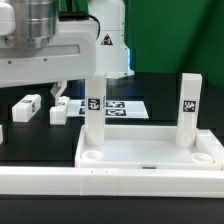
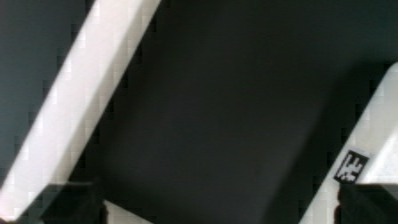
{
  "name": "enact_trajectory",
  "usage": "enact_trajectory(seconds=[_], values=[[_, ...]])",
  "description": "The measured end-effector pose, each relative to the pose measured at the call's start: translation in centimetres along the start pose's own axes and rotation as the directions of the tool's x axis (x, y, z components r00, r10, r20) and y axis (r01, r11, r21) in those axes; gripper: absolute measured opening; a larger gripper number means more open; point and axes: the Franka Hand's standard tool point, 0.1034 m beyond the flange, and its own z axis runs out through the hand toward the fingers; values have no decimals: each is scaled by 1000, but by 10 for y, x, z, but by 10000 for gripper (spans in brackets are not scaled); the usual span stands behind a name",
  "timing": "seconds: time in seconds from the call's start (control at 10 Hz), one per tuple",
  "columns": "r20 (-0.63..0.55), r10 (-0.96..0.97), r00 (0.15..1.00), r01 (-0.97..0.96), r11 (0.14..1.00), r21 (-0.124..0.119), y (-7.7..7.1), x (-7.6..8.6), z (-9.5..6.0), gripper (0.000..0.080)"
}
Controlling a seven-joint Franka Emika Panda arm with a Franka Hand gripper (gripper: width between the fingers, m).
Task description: Assemble desk
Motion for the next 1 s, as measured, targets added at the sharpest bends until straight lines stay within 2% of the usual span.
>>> enact_trajectory(seconds=[0.2,0.3,0.4,0.6,0.7,1.0], values=[[2,8,1000,-8,1000,4,1,-2,1,649],[49,106,993,-109,991,74,-2,-18,5,649],[72,127,989,-133,987,88,3,-32,10,649],[122,151,981,-166,978,123,0,-47,17,649],[112,146,983,-159,980,116,-1,-44,17,649],[113,146,983,-159,980,116,-1,-44,17,649]])
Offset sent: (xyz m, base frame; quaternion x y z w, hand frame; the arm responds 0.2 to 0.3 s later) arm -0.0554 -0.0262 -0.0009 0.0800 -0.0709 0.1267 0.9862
